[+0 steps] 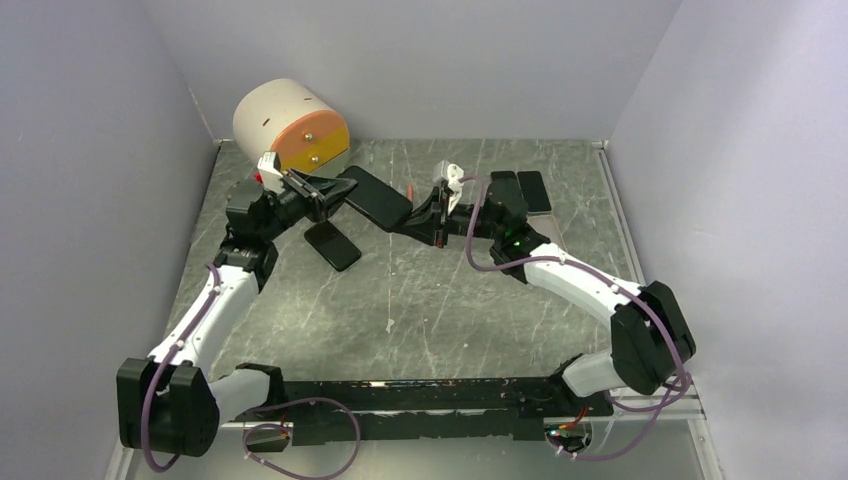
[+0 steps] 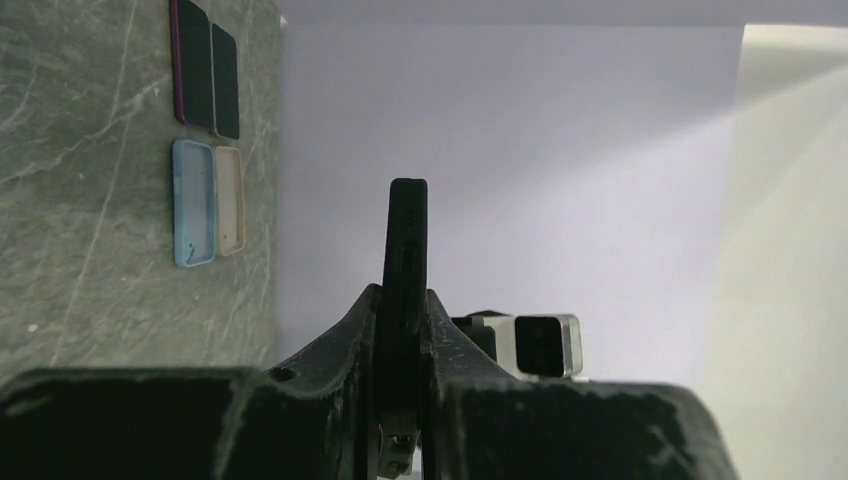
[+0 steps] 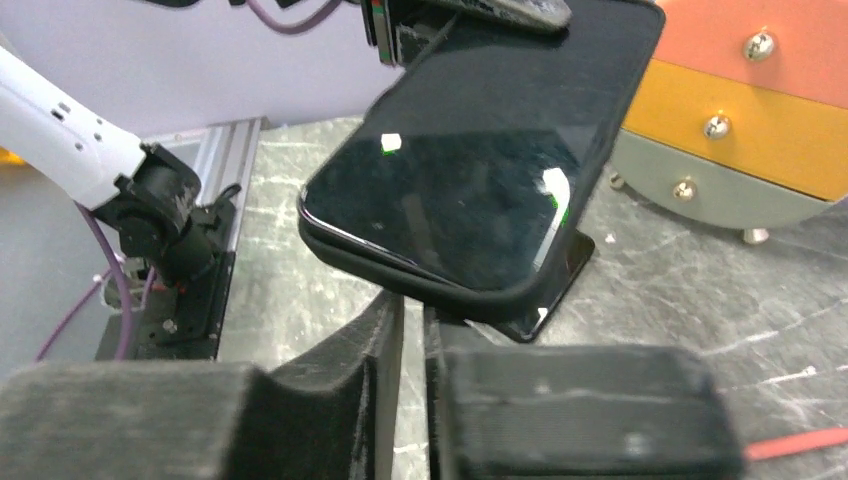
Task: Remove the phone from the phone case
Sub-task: Remove the phone case from the phone.
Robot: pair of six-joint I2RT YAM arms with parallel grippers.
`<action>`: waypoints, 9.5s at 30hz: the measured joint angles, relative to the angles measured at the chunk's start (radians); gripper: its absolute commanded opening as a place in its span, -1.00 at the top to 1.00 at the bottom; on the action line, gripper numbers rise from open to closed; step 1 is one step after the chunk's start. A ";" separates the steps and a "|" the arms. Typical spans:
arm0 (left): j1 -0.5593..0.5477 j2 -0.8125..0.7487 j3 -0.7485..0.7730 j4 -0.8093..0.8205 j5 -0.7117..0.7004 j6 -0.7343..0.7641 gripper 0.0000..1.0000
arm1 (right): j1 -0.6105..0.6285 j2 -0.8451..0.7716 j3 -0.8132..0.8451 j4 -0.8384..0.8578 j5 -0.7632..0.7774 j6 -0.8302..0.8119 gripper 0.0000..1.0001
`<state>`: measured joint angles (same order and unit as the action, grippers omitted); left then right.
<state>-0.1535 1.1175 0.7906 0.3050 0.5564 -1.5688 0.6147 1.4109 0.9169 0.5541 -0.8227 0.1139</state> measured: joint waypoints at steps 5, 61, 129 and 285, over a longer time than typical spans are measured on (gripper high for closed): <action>0.054 0.003 0.019 -0.021 0.120 0.113 0.95 | -0.033 -0.034 0.000 -0.106 -0.035 -0.039 -0.01; 0.061 0.064 0.386 -0.412 0.656 1.004 0.95 | 0.072 0.212 0.583 -1.113 -0.275 -0.625 1.00; 0.069 0.003 0.041 -0.033 0.151 0.386 0.95 | 0.069 -0.101 0.069 -0.343 0.349 0.614 -0.25; -0.226 -0.008 -0.039 0.117 0.084 0.562 -0.38 | -0.069 0.043 0.079 0.188 0.231 1.171 1.00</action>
<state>-0.3794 1.1099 0.7513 0.4221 0.6403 -1.0073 0.5461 1.4544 0.9962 0.7418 -0.5919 1.2850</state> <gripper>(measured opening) 0.738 0.084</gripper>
